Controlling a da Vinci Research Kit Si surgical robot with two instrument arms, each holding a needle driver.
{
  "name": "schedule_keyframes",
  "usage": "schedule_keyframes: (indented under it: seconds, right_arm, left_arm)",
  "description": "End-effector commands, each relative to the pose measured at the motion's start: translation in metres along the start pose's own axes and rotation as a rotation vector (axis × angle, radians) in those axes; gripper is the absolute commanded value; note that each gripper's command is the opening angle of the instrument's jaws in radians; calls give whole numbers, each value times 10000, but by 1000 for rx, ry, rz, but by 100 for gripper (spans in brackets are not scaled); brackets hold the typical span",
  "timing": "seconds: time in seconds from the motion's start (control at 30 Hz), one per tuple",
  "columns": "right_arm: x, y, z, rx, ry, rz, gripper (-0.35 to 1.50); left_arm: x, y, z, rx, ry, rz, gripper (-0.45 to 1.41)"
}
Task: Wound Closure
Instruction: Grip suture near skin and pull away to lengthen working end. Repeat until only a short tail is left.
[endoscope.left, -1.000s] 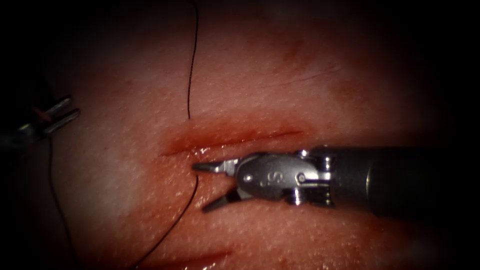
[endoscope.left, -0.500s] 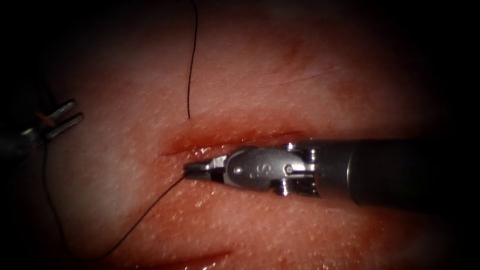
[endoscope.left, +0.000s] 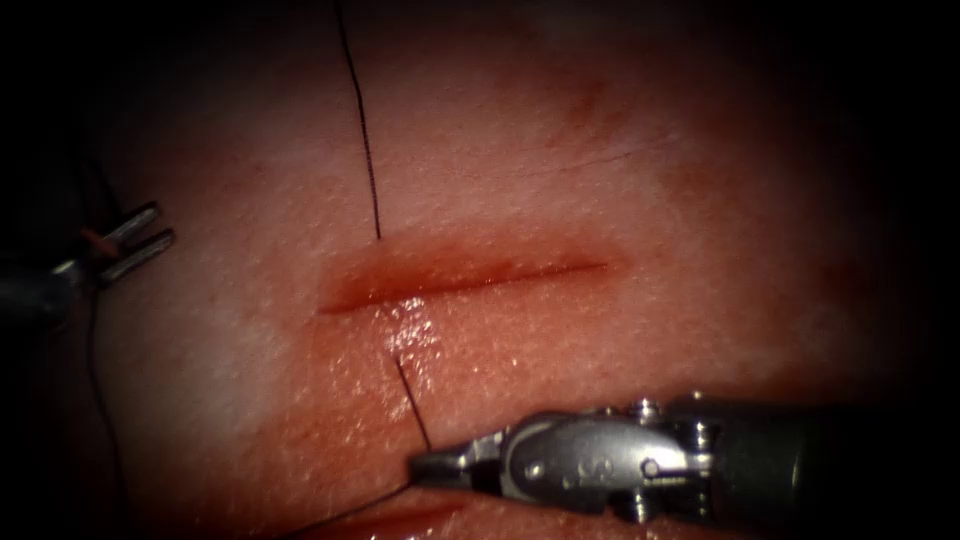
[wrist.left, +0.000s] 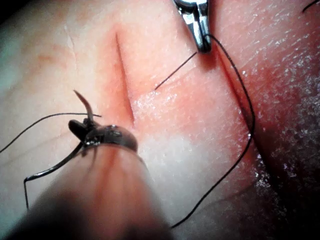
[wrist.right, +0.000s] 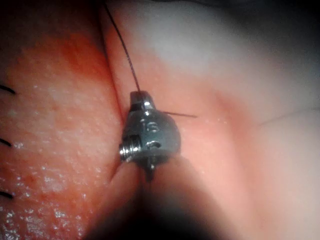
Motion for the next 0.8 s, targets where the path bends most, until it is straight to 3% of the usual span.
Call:
schedule_keyframes:
  seconds: [0.03,0.13,0.4,0.43,0.47,0.5,0.53,0.63,0.67,0.7,0.8]
  right_arm:
    - [12,-24,6,17,1,-7,-35]
    - [33,-60,5,44,9,-11,-35]
    - [57,-92,21,85,29,-41,-35]
    - [58,-89,24,81,31,-38,-21]
    - [59,-84,25,74,38,-32,37]
    - [59,-80,25,70,43,-28,64]
    - [58,-72,26,62,53,-19,110]
    - [54,-49,21,32,83,-9,135]
    - [51,-30,13,8,92,0,142]
    - [51,-30,13,8,92,0,142]
    - [45,5,-1,-41,115,-10,145]
  left_arm:
    - [-1,3,8,-1,0,3,-45]
    - [-1,5,9,-1,-1,11,-45]
    - [-1,7,10,-5,-1,14,-45]
    - [-1,7,9,-5,-1,15,-45]
    - [-1,7,9,-6,-1,15,-45]
    - [-1,7,9,-6,0,15,-45]
    - [-2,7,9,-6,0,15,-45]
    - [-3,6,8,-7,1,15,-45]
    - [-4,6,8,-8,2,15,-45]
    - [-4,6,8,-8,2,15,-45]
    - [-6,5,8,-8,3,16,-45]
